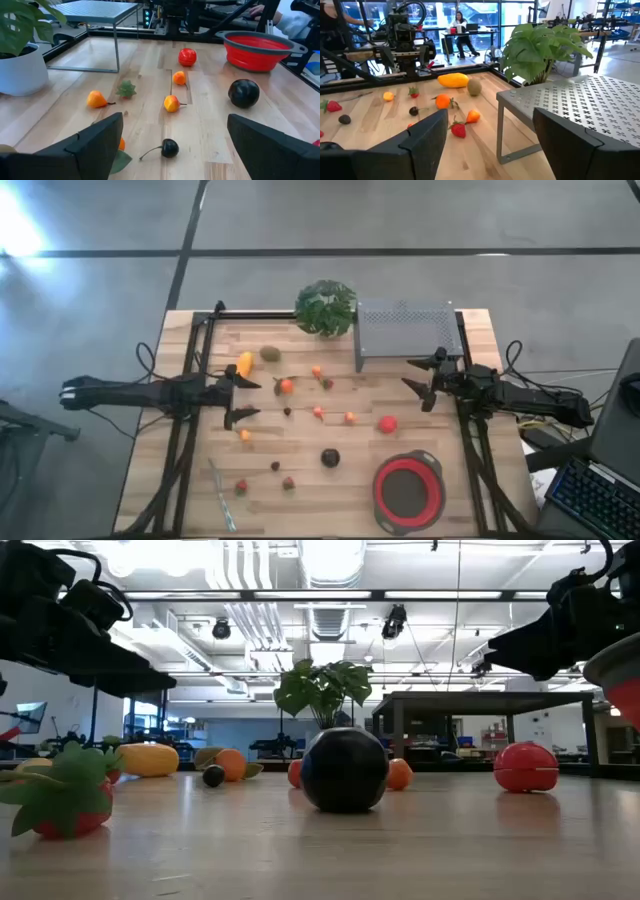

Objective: Pick & Place Fruit

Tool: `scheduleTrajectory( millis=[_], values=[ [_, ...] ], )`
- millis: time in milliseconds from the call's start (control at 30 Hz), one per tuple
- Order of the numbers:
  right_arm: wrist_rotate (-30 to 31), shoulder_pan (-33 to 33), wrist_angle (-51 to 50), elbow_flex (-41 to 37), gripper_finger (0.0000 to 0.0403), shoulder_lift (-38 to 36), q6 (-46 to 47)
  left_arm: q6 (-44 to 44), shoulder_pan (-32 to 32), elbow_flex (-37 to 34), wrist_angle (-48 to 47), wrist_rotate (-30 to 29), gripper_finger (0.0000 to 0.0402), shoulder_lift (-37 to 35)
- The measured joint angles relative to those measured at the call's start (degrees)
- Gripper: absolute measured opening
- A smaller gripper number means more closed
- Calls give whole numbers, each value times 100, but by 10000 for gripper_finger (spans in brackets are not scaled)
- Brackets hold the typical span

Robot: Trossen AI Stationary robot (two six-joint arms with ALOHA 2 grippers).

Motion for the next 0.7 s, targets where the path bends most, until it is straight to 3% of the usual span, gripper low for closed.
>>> scheduleTrajectory(
  millis=[700],
  values=[
    [2, -2, -2, 0, 226, 0, -4, 0, 0, 0, -2, 0, 365, 2]
  ],
)
